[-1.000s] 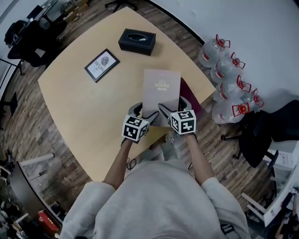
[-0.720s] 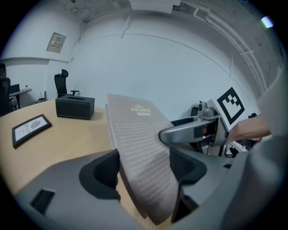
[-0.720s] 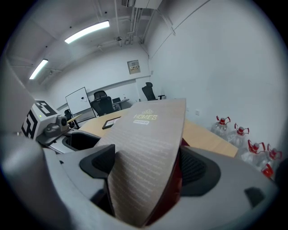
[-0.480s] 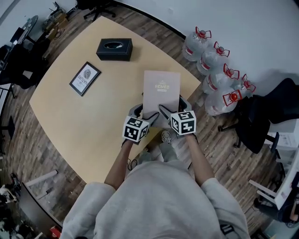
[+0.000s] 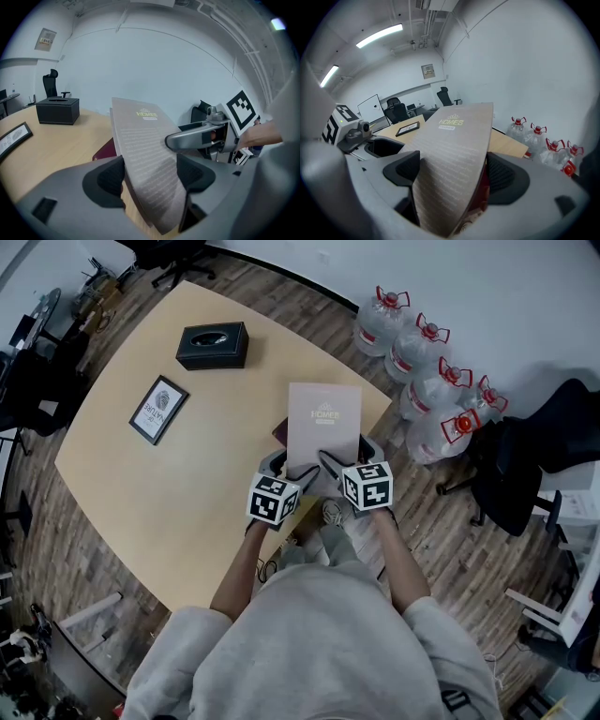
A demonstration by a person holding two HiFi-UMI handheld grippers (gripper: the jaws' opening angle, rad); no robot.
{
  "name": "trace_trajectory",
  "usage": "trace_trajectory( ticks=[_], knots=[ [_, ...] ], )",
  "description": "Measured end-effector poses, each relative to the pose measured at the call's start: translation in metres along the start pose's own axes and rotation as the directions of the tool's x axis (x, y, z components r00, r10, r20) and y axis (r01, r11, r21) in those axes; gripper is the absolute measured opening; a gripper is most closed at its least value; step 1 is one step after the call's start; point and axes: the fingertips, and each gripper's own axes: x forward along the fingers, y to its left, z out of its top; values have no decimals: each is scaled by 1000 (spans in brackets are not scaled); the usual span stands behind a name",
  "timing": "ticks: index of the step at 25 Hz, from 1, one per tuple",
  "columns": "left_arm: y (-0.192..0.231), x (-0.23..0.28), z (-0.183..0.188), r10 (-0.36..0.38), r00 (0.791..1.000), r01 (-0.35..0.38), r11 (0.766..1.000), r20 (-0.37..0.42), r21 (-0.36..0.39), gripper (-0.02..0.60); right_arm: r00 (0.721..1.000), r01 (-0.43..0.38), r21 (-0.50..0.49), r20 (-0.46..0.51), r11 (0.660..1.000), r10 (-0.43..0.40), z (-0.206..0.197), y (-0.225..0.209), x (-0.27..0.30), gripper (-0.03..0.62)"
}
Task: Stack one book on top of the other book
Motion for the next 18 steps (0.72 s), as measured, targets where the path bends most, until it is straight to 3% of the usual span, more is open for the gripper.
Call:
trace_trajectory(
  ticks=[18],
  knots=[
    [11,12,-12,1,999,-3,999,-49,-53,356,998,-28,27,-51,999,30,-12,-5,21,445]
  ],
)
